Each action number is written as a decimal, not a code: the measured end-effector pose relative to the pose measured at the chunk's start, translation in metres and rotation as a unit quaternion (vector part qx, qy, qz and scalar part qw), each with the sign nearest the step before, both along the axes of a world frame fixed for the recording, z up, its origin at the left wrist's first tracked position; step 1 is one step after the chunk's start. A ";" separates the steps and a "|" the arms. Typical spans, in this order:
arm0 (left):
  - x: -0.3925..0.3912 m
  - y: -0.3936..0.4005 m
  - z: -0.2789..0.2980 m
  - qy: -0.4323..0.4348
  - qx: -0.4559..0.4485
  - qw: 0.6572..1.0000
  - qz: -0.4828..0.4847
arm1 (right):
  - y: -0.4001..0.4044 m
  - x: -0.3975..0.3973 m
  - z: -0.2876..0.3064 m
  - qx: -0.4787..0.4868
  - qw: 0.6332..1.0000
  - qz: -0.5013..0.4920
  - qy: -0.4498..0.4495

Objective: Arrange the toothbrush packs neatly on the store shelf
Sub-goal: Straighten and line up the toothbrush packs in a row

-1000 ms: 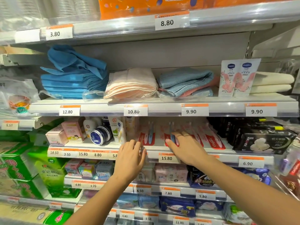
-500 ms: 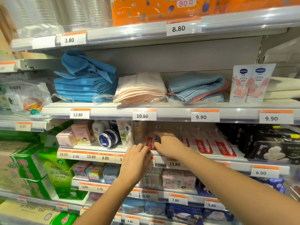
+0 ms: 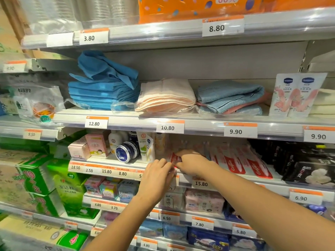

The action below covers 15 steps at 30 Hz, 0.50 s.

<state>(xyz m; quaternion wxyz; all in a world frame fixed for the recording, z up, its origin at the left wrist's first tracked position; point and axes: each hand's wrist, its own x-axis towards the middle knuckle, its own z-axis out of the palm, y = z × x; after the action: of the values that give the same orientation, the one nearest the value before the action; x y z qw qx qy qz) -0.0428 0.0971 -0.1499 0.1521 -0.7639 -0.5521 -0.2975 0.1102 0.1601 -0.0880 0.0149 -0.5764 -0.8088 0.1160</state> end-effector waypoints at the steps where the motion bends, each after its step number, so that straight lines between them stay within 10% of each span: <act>1: 0.000 0.000 0.000 0.000 0.000 1.000 0.000 | 0.002 0.001 -0.001 0.002 1.000 0.001 -0.002; 15: 0.001 0.001 -0.001 -0.006 0.011 1.000 0.003 | 0.005 0.006 -0.008 0.005 1.000 -0.003 0.023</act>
<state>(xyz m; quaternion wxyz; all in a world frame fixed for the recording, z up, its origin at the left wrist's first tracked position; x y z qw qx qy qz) -0.0419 0.0978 -0.1512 0.1581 -0.7591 -0.5516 -0.3074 0.1159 0.1648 -0.0956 0.0369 -0.5762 -0.8069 0.1250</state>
